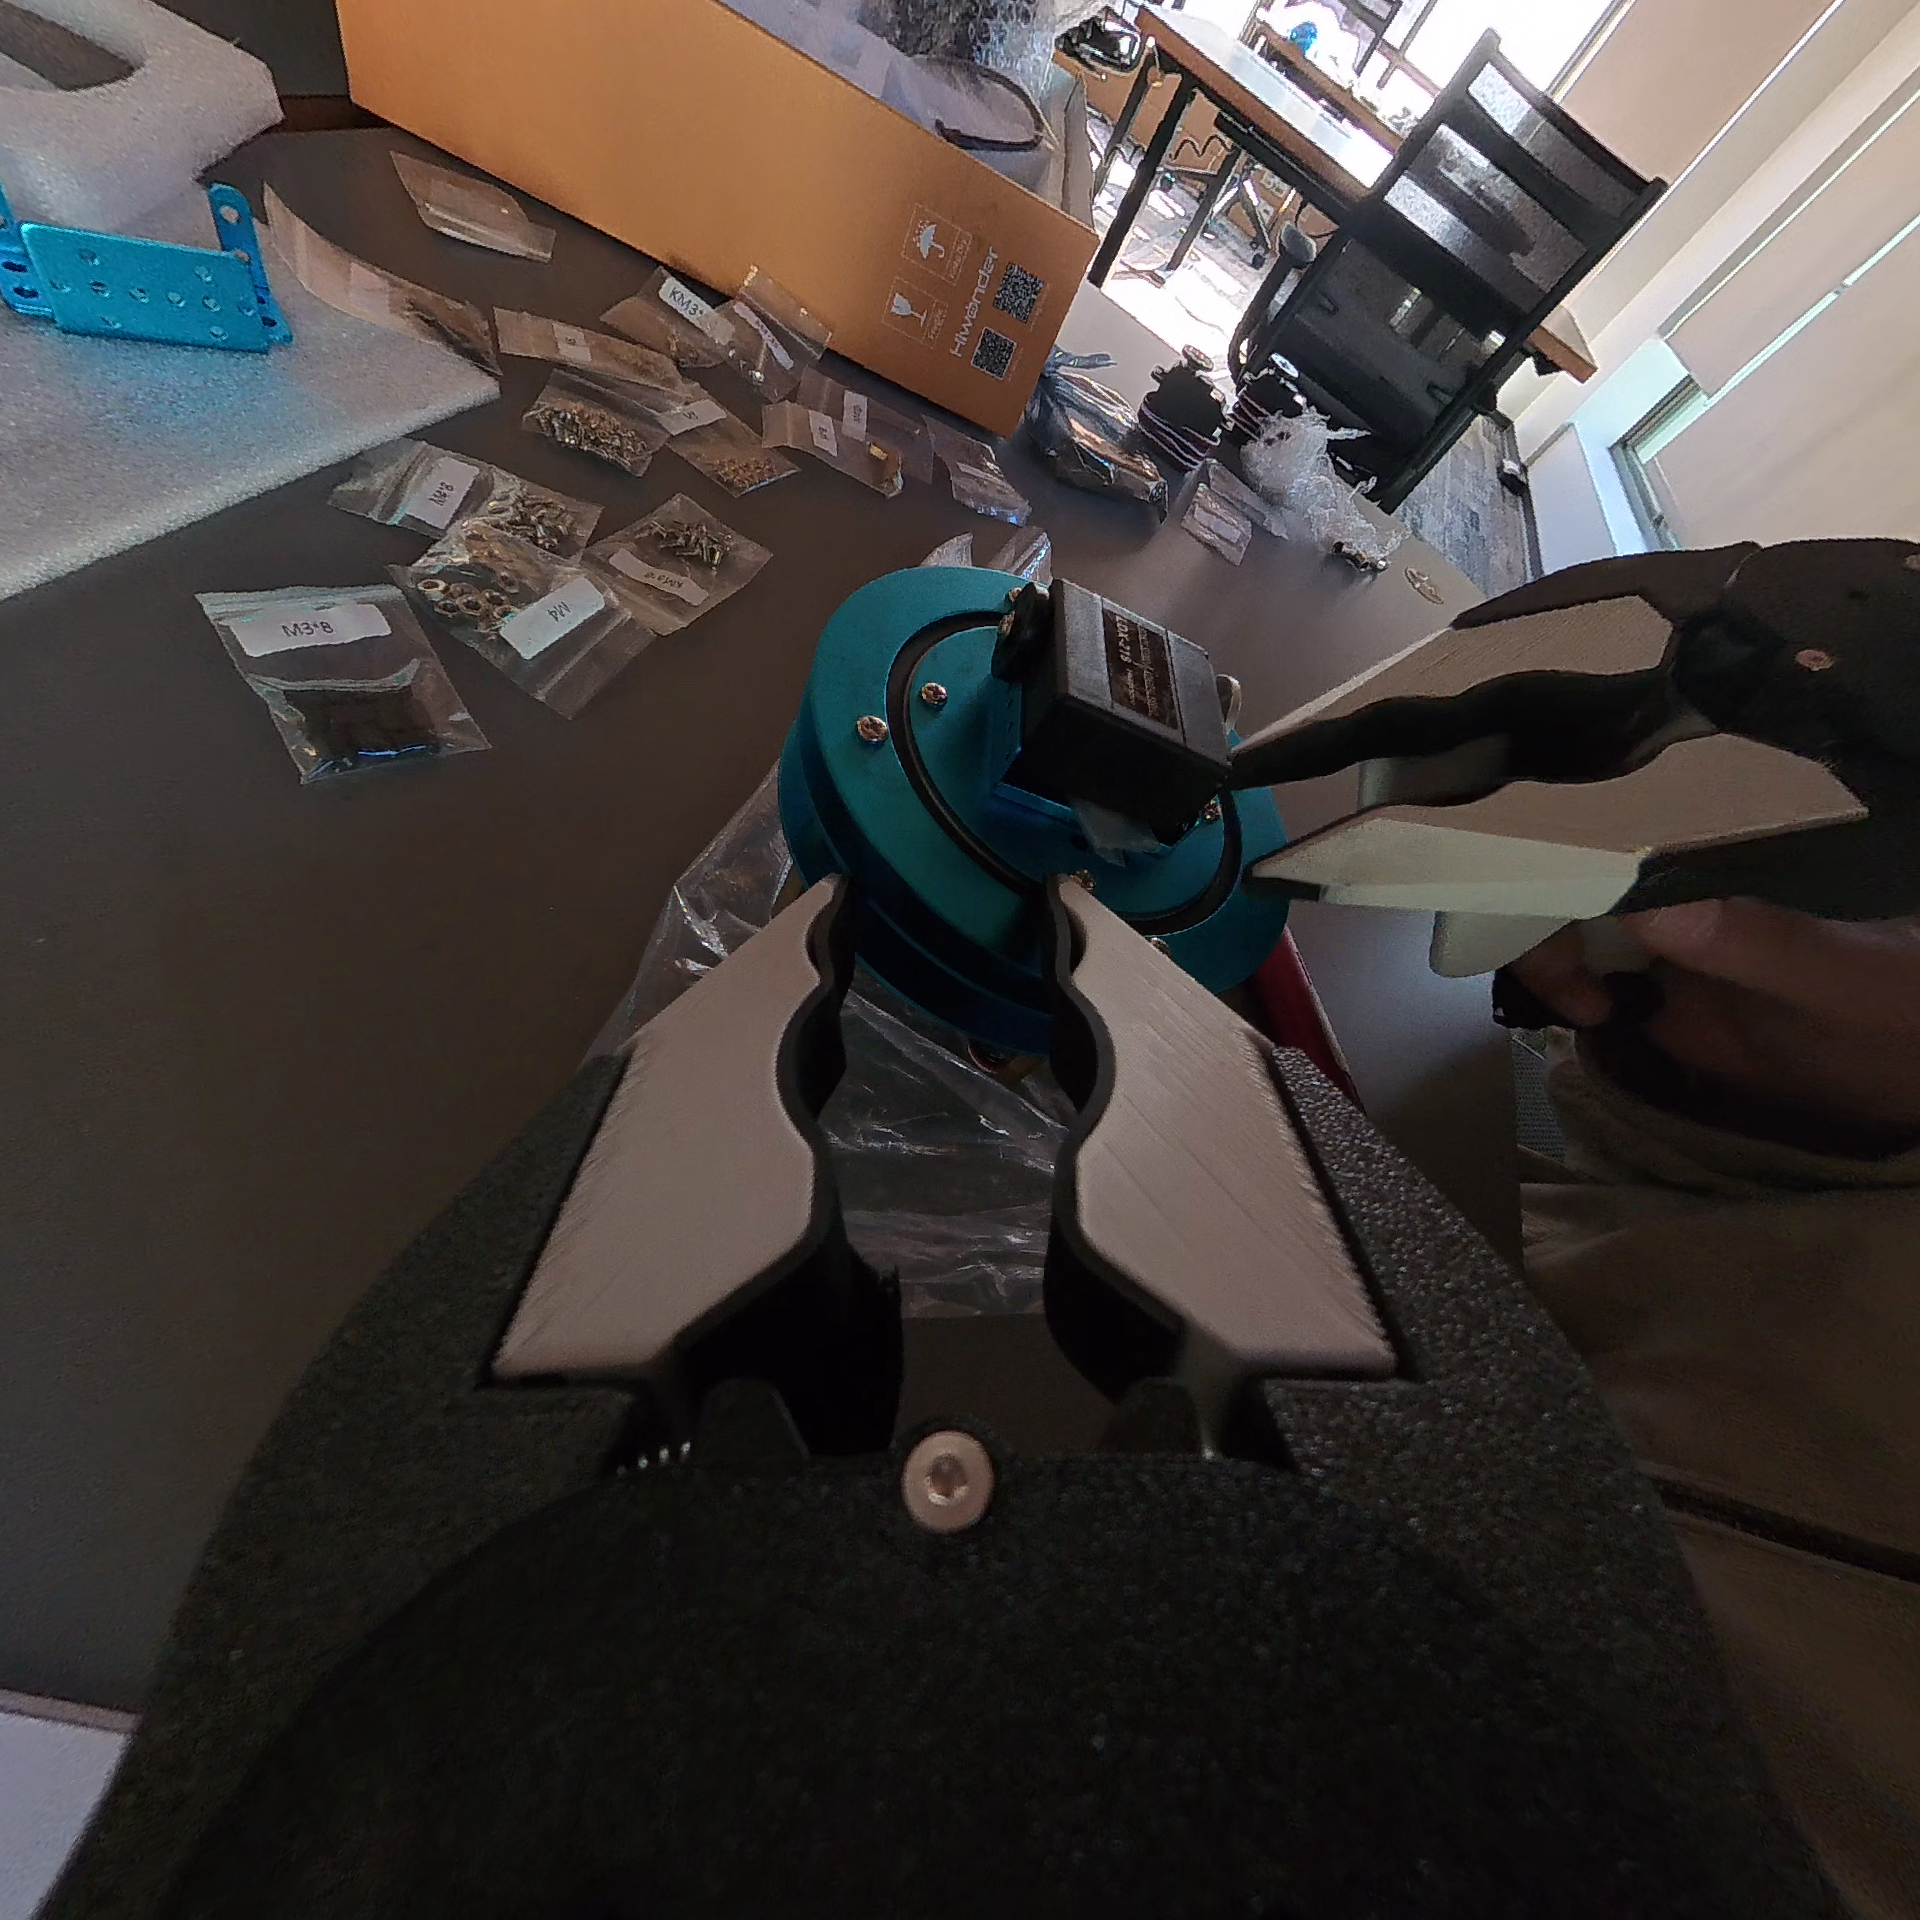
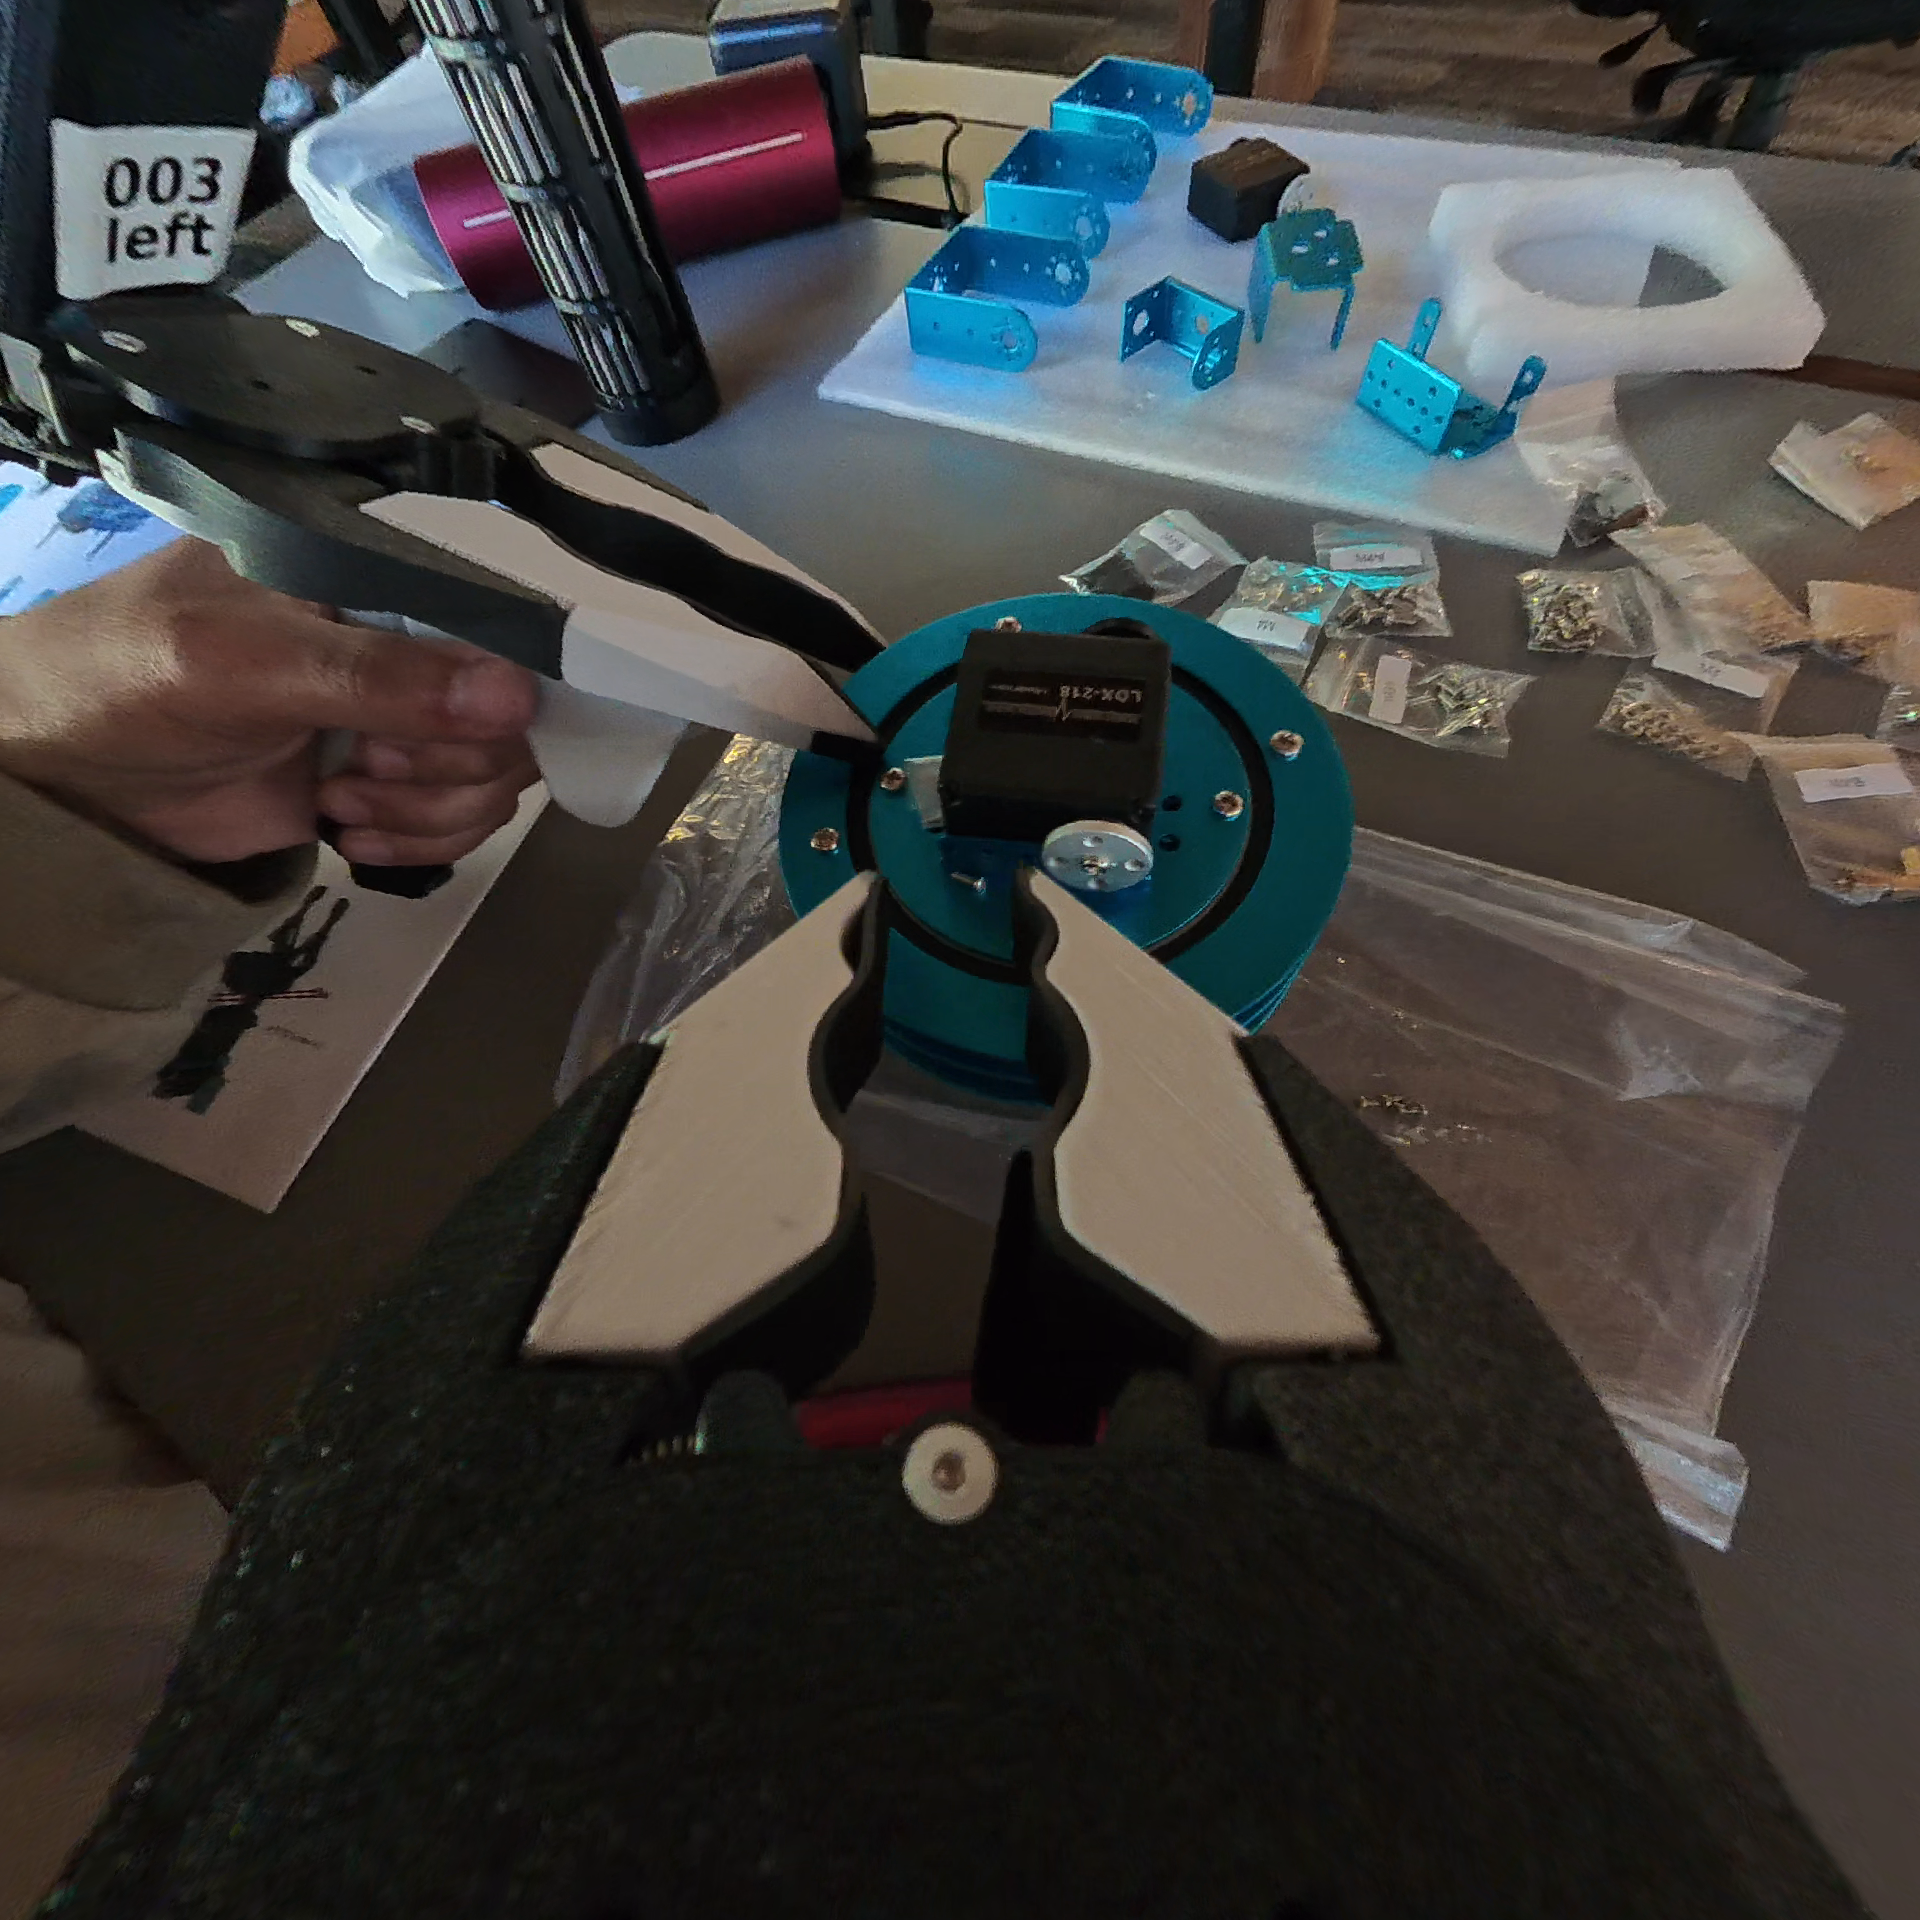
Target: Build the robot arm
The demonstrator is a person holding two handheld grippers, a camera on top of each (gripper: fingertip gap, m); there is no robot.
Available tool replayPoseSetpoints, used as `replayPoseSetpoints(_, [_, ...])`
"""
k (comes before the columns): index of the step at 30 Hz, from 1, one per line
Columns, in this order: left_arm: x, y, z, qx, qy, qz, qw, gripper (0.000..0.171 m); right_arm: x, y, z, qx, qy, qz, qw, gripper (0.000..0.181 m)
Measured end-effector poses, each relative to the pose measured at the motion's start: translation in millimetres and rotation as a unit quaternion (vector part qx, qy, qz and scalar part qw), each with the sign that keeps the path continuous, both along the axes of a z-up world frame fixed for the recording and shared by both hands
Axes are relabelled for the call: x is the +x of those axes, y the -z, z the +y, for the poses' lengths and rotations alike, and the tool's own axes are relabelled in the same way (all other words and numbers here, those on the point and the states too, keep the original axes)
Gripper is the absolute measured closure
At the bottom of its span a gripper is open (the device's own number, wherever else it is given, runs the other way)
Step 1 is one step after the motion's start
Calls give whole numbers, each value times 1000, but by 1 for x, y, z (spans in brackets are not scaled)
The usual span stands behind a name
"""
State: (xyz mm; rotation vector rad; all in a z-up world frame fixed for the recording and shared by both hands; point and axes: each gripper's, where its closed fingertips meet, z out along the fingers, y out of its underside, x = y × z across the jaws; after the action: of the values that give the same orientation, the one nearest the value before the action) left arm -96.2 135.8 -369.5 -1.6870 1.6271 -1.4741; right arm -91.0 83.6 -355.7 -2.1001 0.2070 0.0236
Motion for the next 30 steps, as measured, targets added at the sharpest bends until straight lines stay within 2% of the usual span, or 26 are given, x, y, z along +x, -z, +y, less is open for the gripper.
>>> replayPoseSetpoints(6, [0, 0, 0, 2, 0, 0, 1000, 137, 2, 7, 3, -14, 12, -7, 1000, 163])
replayPoseSetpoints(11, [0, 0, 0, 3, -1, 0, 1000, 137, 6, 7, 3, -13, 14, 6, 1000, 173])
replayPoseSetpoints(20, [0, 0, 1, -1, -2, -1, 1000, 137, 3, 7, 5, -22, 9, -38, 999, 181])
replayPoseSetpoints(30, [-1, -1, 1, 4, -3, -1, 1000, 137, 2, 7, 6, -12, 2, -42, 999, 181])
